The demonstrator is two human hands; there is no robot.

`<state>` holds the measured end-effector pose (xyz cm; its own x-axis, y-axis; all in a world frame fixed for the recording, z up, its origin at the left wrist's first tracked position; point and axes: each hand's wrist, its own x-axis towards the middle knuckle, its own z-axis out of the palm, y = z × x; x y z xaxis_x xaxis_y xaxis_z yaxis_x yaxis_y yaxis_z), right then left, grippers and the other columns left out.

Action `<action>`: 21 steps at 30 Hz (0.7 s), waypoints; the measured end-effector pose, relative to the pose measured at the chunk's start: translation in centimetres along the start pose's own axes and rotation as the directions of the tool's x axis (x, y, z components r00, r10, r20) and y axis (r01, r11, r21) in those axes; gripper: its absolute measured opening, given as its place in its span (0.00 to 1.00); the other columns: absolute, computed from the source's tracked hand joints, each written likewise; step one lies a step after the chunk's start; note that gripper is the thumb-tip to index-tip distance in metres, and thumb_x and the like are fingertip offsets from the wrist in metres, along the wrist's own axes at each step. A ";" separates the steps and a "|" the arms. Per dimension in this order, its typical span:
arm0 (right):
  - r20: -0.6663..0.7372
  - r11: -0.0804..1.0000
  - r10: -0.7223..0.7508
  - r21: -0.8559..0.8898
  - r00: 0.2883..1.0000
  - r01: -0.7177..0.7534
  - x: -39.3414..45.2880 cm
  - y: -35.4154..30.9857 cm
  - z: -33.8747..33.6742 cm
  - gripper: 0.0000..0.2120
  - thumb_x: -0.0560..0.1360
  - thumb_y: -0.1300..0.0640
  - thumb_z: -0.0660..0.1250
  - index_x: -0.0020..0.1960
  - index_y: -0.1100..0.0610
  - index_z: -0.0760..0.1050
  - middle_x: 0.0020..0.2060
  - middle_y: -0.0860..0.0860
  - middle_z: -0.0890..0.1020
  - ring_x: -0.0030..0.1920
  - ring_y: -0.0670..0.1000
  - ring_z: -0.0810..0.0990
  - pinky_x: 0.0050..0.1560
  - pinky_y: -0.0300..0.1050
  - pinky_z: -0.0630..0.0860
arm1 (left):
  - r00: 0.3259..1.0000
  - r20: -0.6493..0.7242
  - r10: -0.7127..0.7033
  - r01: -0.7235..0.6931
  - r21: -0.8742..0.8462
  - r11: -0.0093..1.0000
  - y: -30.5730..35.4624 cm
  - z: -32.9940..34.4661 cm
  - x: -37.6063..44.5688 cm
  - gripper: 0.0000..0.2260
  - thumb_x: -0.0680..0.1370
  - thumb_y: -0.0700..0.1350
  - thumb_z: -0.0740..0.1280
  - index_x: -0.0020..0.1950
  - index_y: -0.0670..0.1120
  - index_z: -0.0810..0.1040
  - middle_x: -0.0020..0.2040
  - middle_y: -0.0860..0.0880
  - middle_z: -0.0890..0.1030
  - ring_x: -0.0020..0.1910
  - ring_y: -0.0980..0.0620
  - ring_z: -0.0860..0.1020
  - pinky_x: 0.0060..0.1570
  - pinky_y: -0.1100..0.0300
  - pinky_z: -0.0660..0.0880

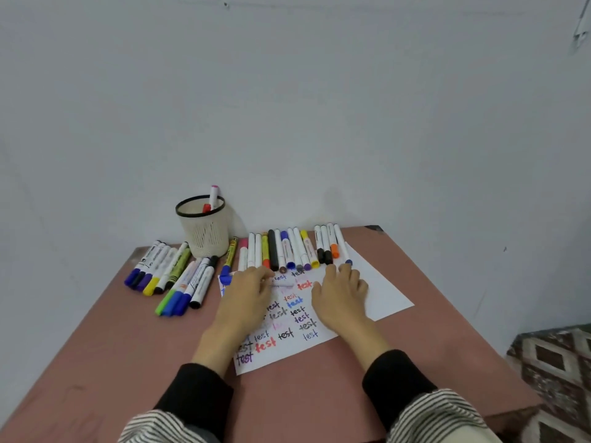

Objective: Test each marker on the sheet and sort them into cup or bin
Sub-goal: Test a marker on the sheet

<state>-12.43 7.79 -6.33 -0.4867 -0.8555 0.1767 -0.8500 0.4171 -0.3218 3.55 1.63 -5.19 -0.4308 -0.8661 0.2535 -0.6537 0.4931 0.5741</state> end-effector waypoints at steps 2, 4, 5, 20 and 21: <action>-0.021 1.000 -0.018 -0.020 1.000 0.018 0.1 0.2 0.2 0.20 0.81 0.50 0.53 0.70 0.58 0.62 0.68 0.57 0.66 0.66 0.58 0.64 0.66 0.54 0.60 | 0.999 0.036 0.026 -0.029 0.095 0.995 -0.1 0.3 0.2 0.12 0.83 0.51 0.57 0.61 0.51 0.76 0.55 0.53 0.75 0.57 0.53 0.67 0.52 0.59 0.65; -0.035 0.999 -0.028 -0.026 0.999 0.027 0.3 0.4 0.3 0.20 0.81 0.49 0.52 0.70 0.57 0.63 0.67 0.57 0.67 0.66 0.57 0.65 0.66 0.53 0.61 | 0.999 0.030 0.017 -0.021 0.139 0.990 0.0 0.4 0.2 0.11 0.82 0.52 0.58 0.56 0.51 0.78 0.51 0.53 0.75 0.54 0.53 0.67 0.50 0.58 0.66; -0.040 0.999 -0.032 -0.030 0.999 0.031 0.4 0.5 0.4 0.20 0.81 0.49 0.52 0.70 0.57 0.63 0.67 0.57 0.67 0.65 0.57 0.65 0.66 0.53 0.61 | 1.000 0.028 0.011 -0.015 0.146 0.989 0.0 0.3 0.2 0.10 0.82 0.52 0.59 0.55 0.51 0.78 0.50 0.53 0.75 0.54 0.53 0.68 0.50 0.58 0.68; -0.090 0.996 -0.074 -0.053 0.993 0.069 2.0 1.8 0.6 0.20 0.81 0.48 0.51 0.71 0.54 0.63 0.66 0.53 0.68 0.65 0.54 0.66 0.64 0.50 0.63 | 0.988 -0.149 -0.033 0.086 0.366 0.927 -0.4 -0.4 0.5 0.09 0.82 0.50 0.56 0.56 0.51 0.74 0.37 0.53 0.77 0.38 0.53 0.73 0.56 0.54 0.67; -0.095 0.996 -0.074 -0.054 0.993 0.069 2.0 1.8 0.6 0.19 0.81 0.49 0.52 0.70 0.54 0.63 0.66 0.53 0.68 0.65 0.54 0.66 0.64 0.50 0.63 | 0.986 -0.162 -0.029 0.088 0.369 0.925 -0.5 -0.5 0.6 0.09 0.82 0.50 0.56 0.56 0.51 0.74 0.36 0.53 0.76 0.37 0.53 0.73 0.56 0.55 0.67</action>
<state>-14.83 6.62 -7.09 -0.4394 -0.8509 0.2878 -0.8913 0.3730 -0.2578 3.91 0.89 -4.94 -0.3046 -0.8821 0.3595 -0.8726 0.4097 0.2659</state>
